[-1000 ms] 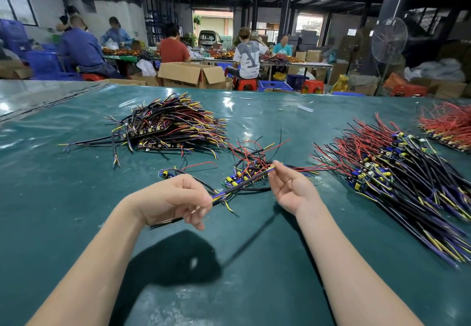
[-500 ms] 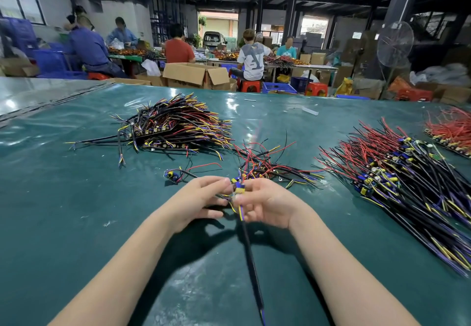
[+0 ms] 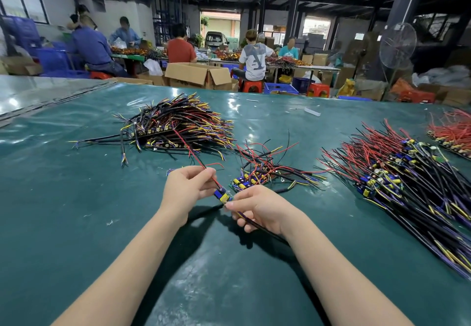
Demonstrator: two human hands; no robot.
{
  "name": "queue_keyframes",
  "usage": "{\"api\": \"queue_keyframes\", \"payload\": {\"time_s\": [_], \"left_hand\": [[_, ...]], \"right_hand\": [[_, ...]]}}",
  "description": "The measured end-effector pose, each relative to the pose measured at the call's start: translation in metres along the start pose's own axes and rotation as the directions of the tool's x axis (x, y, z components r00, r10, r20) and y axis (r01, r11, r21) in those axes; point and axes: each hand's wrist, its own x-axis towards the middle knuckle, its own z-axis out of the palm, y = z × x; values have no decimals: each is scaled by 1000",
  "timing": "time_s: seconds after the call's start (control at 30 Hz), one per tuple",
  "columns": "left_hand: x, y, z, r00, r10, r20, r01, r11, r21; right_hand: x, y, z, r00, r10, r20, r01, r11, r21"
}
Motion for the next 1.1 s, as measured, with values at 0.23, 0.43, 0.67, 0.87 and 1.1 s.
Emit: {"api": "queue_keyframes", "payload": {"time_s": [0.23, 0.43, 0.67, 0.87, 1.1], "left_hand": [[2, -3, -3, 998, -60, 1, 59, 985, -160], [4, -7, -7, 988, -22, 156, 6, 994, 106], [5, -10, -7, 992, 21, 124, -37, 991, 126], [7, -10, -8, 987, -78, 144, 50, 982, 184], [11, -6, -5, 983, -111, -143, 109, 994, -21]], "right_hand": [[1, -1, -1, 994, -49, -97, 44, 998, -50], [0, 0, 1, 993, -41, -111, 32, 996, -80], [0, -1, 3, 987, -64, -145, 48, 993, -106], [-1, -2, 4, 986, -78, -150, 71, 996, -53], [-2, -7, 9, 984, -132, -121, 130, 991, -21]]}}
